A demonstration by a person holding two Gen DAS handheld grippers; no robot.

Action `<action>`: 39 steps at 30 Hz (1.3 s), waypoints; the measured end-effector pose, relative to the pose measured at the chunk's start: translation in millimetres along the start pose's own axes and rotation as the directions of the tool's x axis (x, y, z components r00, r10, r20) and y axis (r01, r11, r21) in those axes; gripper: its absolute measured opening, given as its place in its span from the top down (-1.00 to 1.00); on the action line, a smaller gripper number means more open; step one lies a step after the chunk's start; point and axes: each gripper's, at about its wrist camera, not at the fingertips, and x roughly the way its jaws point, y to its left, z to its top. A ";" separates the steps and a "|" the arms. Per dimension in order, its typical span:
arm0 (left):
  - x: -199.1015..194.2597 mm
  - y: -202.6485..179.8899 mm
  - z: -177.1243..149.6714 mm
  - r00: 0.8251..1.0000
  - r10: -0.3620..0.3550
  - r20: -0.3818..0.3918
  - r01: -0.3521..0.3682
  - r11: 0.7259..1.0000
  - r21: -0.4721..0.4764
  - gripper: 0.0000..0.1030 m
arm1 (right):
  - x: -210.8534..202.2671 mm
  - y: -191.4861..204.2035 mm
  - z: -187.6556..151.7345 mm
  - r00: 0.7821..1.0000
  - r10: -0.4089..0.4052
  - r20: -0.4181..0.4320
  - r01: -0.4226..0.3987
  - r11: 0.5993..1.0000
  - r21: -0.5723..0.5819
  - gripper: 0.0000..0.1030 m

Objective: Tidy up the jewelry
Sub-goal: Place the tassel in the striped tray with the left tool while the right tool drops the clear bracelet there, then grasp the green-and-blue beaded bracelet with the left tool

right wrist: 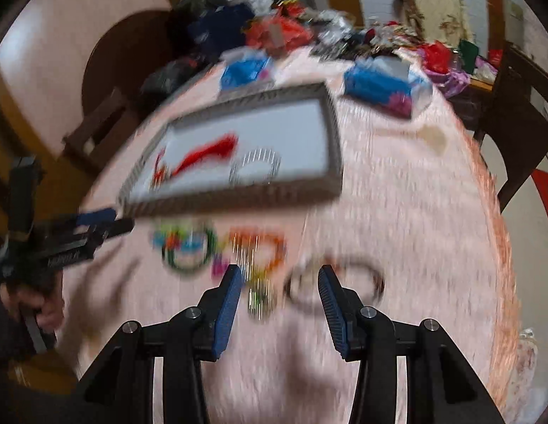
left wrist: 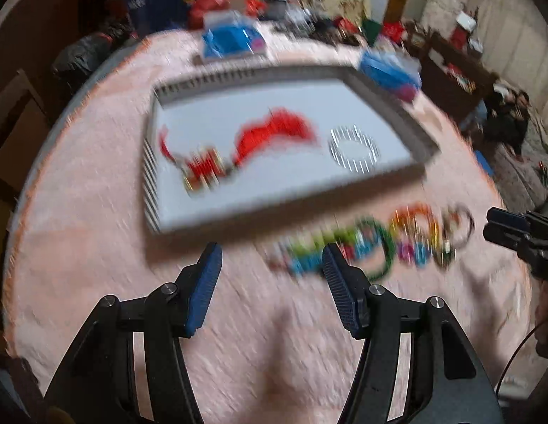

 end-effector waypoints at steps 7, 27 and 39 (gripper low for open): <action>23.3 -27.1 1.1 1.000 0.003 -0.029 -0.001 0.998 0.067 -0.13 | 12.0 -15.1 -53.3 0.998 0.004 -0.065 -0.004 1.000 -0.010 0.15; 11.0 -3.4 6.5 0.962 -0.264 -0.075 0.270 0.959 0.085 1.00 | 18.4 3.3 -64.8 0.997 -0.078 0.010 0.078 0.996 -0.036 -0.26; 30.2 8.6 11.8 0.970 -0.231 -0.073 0.237 0.968 0.077 0.65 | 20.2 8.3 -61.8 0.993 -0.119 -0.009 0.119 0.993 -0.012 -0.29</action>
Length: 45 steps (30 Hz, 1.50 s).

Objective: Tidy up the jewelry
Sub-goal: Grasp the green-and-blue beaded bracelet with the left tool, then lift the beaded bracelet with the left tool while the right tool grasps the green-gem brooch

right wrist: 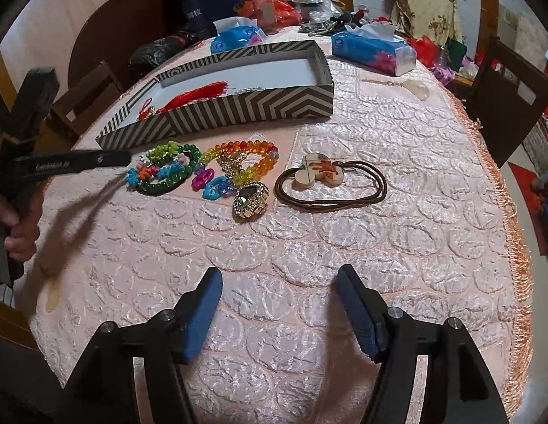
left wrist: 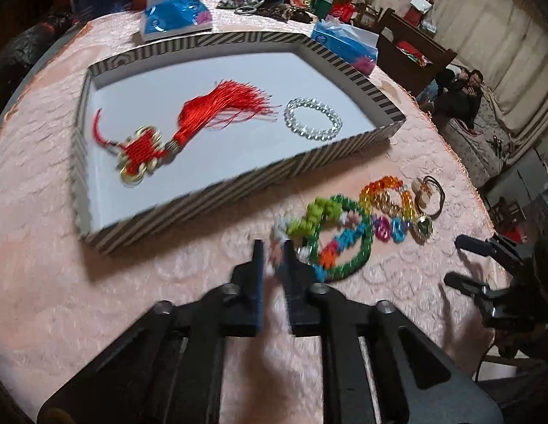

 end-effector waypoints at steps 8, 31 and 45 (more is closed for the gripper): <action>26.8 -23.2 18.5 1.000 0.004 -0.030 -0.001 0.992 0.125 0.38 | 1.5 6.7 -3.0 1.000 -0.029 0.005 0.029 0.999 -0.025 -0.36; -30.9 35.8 -21.0 0.999 0.047 0.027 -0.044 0.995 -0.093 0.71 | 5.4 -1.5 32.7 0.994 0.105 0.003 -0.105 0.993 0.056 0.06; -29.7 41.3 -33.8 0.998 0.055 0.012 -0.053 0.987 -0.150 0.71 | 36.2 27.4 53.1 1.000 -0.003 -0.003 0.003 0.983 -0.181 0.50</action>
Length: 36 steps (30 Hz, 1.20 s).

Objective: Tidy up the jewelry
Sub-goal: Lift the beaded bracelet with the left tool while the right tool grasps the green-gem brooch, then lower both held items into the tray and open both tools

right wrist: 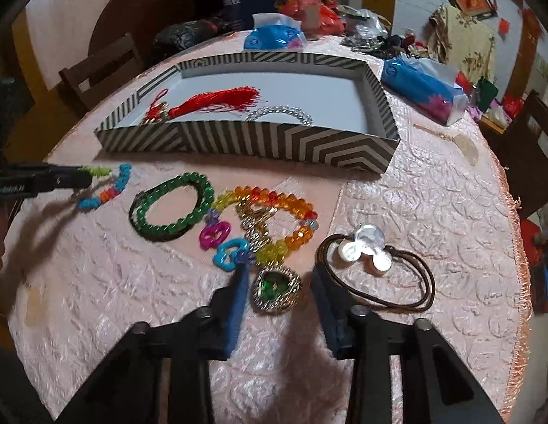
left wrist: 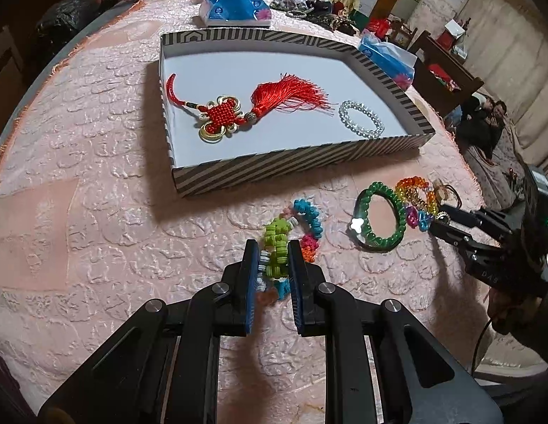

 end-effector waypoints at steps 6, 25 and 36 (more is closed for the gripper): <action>0.4 -4.5 5.3 1.000 -0.008 0.004 0.008 1.000 -0.003 0.71 | -15.9 -15.7 -4.8 0.999 0.050 -0.018 -0.048 0.992 0.119 0.51; -45.4 -54.2 34.6 0.986 -0.129 0.106 0.119 0.988 0.096 0.71 | -84.4 -32.1 6.9 0.983 0.128 0.132 -0.160 0.949 0.272 0.51; -74.9 -61.5 64.1 0.973 -0.136 0.187 0.116 0.987 0.113 0.71 | -81.0 -35.1 44.4 0.987 0.106 0.118 -0.129 0.971 0.203 0.51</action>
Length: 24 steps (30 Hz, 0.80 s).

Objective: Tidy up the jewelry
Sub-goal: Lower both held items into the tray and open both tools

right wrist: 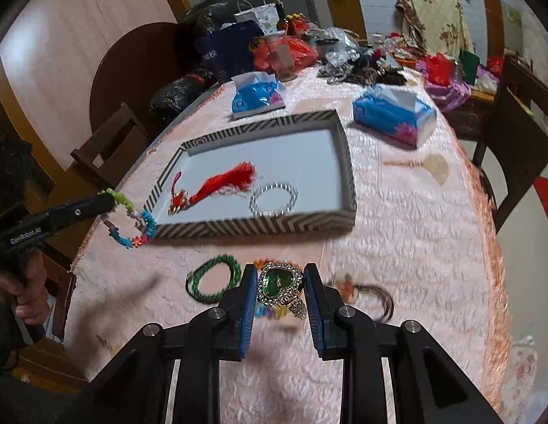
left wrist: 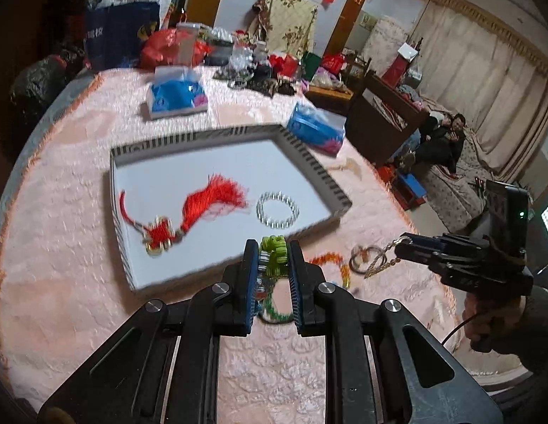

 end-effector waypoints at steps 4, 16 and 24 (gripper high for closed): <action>-0.5 -2.3 20.2 0.999 0.011 0.036 -0.012 1.000 0.013 0.70 | 4.6 -0.1 19.3 1.000 -0.019 0.014 0.019 1.000 -0.017 0.51; 55.3 11.1 69.2 0.997 0.083 0.010 -0.082 0.996 -0.026 0.71 | 27.6 -4.5 89.8 0.999 -0.013 0.039 0.013 1.000 -0.017 0.51; 100.3 17.9 69.0 0.998 0.002 -0.056 -0.011 0.988 -0.151 0.71 | 65.8 -4.9 115.6 0.999 0.028 -0.016 -0.028 0.999 0.026 0.51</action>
